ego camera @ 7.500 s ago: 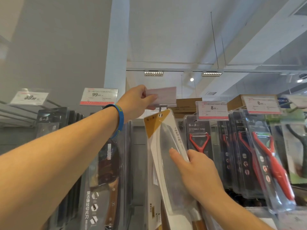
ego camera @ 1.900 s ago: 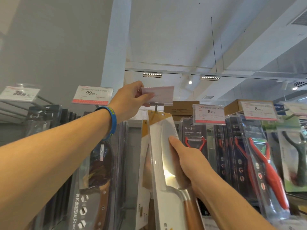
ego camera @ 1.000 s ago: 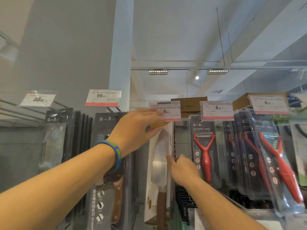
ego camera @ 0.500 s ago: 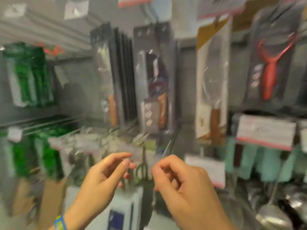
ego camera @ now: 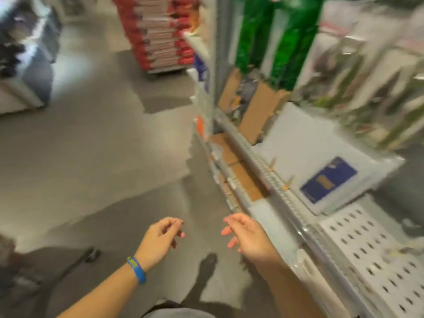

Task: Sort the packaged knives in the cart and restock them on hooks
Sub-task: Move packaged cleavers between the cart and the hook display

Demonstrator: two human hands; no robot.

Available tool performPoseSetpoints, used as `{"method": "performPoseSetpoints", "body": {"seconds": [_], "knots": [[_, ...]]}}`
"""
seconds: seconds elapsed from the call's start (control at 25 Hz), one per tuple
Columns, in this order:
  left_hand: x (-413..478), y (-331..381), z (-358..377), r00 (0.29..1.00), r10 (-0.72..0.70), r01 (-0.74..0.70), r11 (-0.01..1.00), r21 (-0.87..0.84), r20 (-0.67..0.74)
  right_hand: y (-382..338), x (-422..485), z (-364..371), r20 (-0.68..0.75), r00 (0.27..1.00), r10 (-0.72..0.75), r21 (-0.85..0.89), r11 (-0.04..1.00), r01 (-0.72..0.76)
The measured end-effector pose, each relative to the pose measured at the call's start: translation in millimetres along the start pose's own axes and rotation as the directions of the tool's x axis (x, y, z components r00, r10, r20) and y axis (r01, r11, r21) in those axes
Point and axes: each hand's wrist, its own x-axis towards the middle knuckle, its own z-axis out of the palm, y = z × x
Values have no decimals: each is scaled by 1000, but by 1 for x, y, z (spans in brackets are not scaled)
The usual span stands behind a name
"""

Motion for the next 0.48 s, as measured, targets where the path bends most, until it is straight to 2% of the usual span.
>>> {"method": "performPoseSetpoints", "body": {"seconds": [0.12,0.24,0.36,0.48], "knots": [[-15,-70,-88,972,-200,192,979,-73,-123,17,43,90,130,981,144,-70,988,-136],[-41,-129,-167,895,-364,321,927,-192,-259,29,75,194,274,931,241,-199,961,-191],[-68,-169,-234,803,-444,341,890,-304,-397,15,95,289,416,887,198,-350,936,-44],[-100,-202,-282,680,-509,314,853,-418,-527,-15,100,372,561,807,182,-467,875,127]]}}
